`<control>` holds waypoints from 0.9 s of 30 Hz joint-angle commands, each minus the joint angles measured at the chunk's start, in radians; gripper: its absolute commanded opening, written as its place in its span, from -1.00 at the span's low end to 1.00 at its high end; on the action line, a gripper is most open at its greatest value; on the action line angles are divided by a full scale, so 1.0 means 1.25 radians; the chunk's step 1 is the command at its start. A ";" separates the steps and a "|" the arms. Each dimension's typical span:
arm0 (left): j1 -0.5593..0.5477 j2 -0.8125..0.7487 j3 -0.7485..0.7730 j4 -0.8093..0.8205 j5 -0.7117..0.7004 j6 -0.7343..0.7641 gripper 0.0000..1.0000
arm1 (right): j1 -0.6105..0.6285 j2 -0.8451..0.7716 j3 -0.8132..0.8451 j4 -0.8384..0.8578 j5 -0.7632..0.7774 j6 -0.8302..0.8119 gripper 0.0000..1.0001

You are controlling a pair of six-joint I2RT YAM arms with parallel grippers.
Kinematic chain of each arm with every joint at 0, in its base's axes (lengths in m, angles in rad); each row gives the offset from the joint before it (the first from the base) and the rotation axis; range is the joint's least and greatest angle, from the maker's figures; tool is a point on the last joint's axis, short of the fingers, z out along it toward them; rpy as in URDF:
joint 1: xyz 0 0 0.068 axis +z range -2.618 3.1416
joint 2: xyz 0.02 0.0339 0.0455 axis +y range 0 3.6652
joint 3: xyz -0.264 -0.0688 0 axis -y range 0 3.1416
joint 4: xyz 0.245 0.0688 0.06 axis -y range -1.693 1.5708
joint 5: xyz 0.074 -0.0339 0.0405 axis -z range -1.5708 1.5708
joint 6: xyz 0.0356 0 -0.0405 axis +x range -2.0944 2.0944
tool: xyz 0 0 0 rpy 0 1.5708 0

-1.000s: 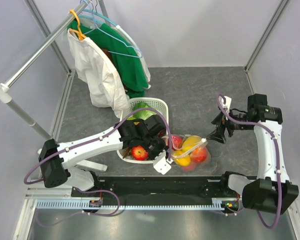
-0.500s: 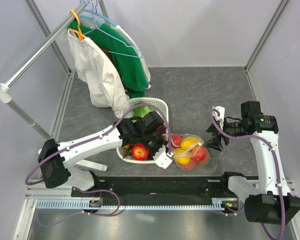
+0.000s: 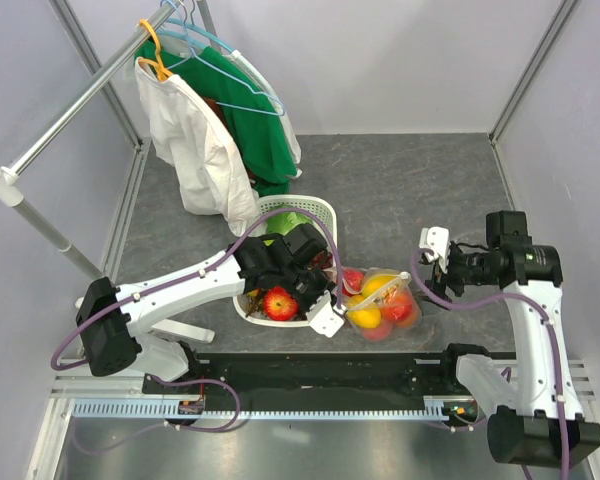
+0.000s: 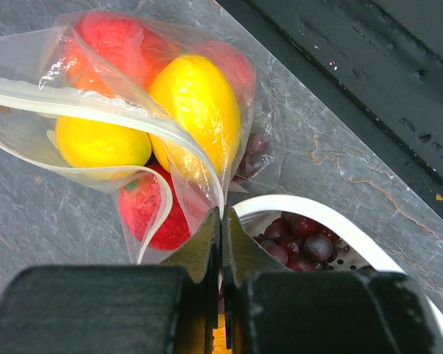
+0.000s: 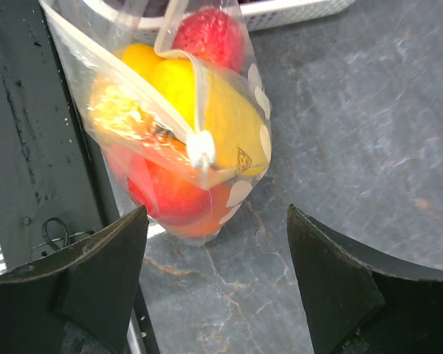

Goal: Place the food in the zip-top bag and seal the zipper
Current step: Zip the zipper food storage bag at the center of the board.

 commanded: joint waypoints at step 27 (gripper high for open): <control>0.012 -0.016 0.038 0.073 0.032 -0.160 -0.67 | 0.060 0.083 0.002 -0.079 -0.153 -0.014 -1.00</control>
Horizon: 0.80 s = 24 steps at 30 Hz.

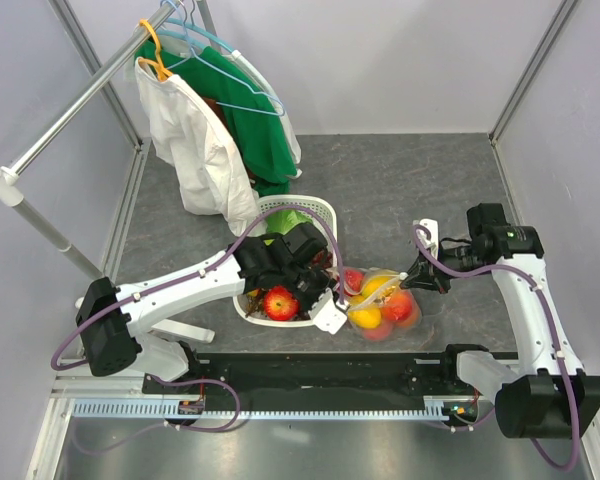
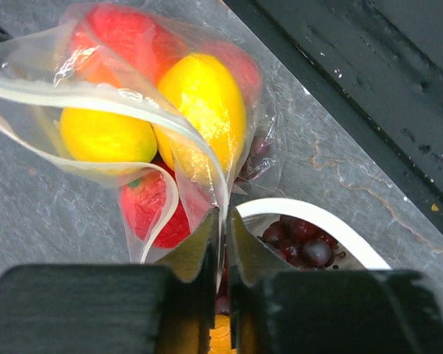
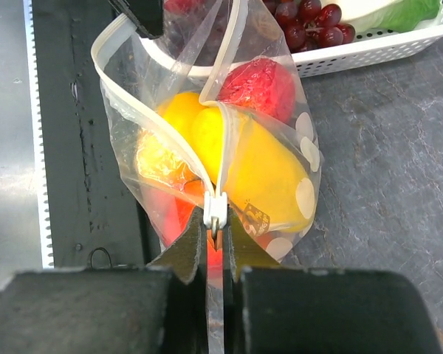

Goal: Place the food in the zip-top bag and seal the zipper
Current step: Zip the zipper food storage bag at the center of the board.

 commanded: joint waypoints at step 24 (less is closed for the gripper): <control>0.029 0.172 0.280 0.405 0.119 -0.748 -0.01 | 0.003 -0.110 0.057 -0.062 -0.038 -0.006 -1.00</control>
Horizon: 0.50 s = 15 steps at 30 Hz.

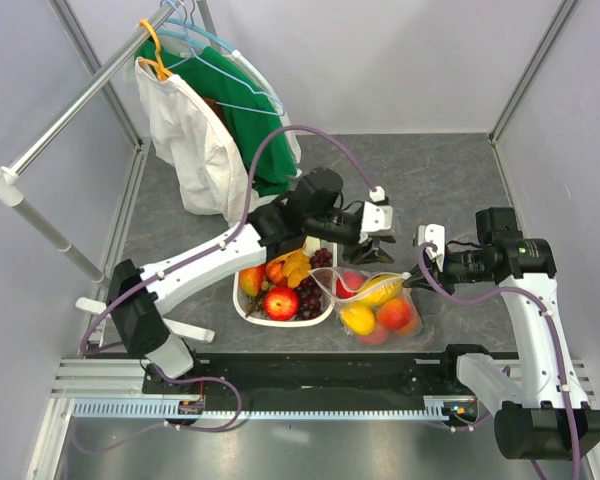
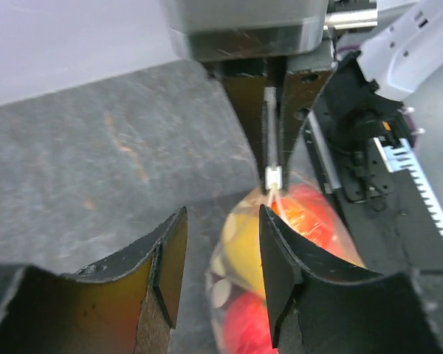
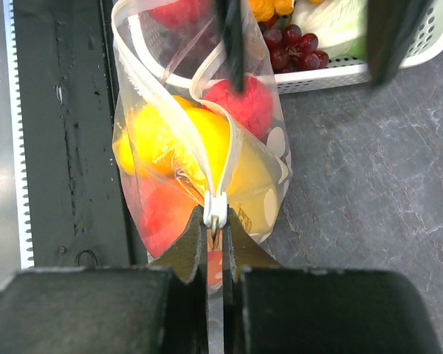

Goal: Place the food in the zip-top bag and seal the zipper
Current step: Zip the zipper food storage bag at the center of the board.

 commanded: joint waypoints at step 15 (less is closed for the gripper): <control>-0.071 0.062 0.029 0.025 0.005 -0.094 -0.05 | 0.003 -0.038 0.021 -0.036 -0.036 0.018 -1.00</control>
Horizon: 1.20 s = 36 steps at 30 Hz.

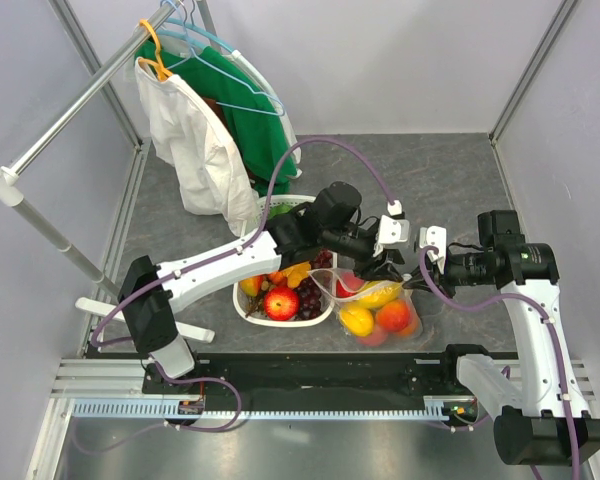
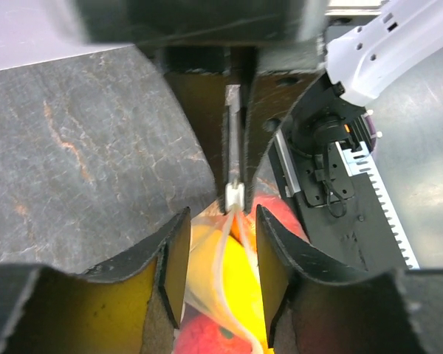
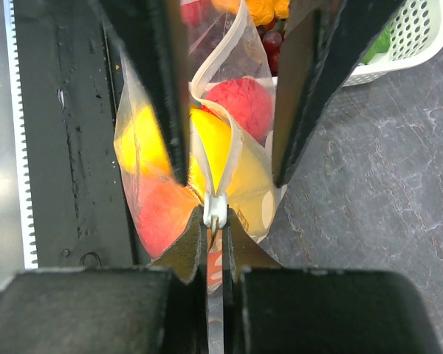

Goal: Place the food in the zip-top bag and seal the zipper
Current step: Zip the zipper food storage bag at the center of the board.

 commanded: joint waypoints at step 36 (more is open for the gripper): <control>0.036 -0.038 -0.044 -0.090 0.008 0.054 -0.96 | 0.003 -0.027 0.023 -0.028 0.017 0.011 -1.00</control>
